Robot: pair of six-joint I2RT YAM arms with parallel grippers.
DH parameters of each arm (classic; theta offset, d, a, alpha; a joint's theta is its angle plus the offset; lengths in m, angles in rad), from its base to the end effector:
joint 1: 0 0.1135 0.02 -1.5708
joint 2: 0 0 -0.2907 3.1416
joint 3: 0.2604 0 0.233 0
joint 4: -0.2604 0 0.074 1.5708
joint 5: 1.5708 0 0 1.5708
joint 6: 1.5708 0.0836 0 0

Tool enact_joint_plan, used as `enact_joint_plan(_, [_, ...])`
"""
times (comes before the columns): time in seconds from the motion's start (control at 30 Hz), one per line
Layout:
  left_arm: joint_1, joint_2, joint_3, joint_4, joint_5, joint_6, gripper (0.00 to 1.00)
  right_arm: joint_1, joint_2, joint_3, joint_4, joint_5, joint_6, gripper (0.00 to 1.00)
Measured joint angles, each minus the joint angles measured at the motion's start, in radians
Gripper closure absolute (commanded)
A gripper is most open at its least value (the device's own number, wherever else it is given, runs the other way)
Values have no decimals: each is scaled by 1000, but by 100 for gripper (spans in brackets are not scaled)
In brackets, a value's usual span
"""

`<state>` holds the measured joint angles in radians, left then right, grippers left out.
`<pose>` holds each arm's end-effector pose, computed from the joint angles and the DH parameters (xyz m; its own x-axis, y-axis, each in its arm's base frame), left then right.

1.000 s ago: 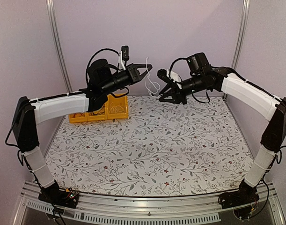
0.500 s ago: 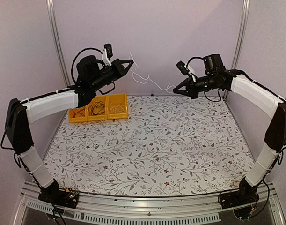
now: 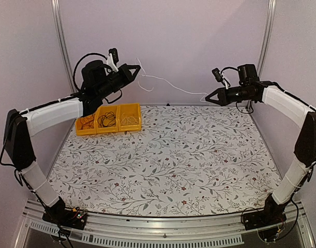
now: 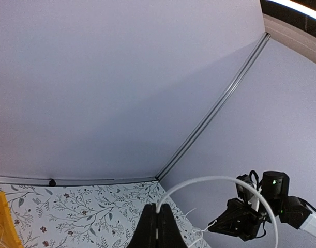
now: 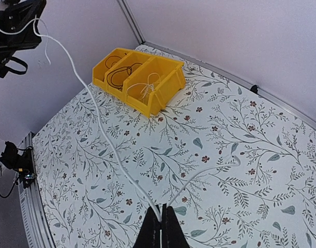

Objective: Untangle the cables

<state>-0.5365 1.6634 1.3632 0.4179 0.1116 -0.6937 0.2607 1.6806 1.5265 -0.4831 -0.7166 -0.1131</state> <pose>0.3697 -0.2307 0.4121 -0.3080 -0.5561 -0.7719 0.5282 0.5749 -0.6249 0.3662 0.1545 0.3456 -0.4917 -0.2192 -0.8427 -0.7648 0.5714 0.2976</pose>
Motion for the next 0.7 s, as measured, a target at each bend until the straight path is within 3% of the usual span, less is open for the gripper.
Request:
enact_joint_plan(0.23, [27, 128, 180, -113, 16, 48, 100, 134, 125, 210, -29, 0, -105, 100])
enact_joint_plan(0.5, [66, 184, 196, -259, -51, 105, 100, 270, 416, 484, 27, 8, -111, 100])
enact_joint_plan(0.7, [115, 243, 195, -269, -85, 151, 100, 323, 678, 700, 127, 31, -64, 99])
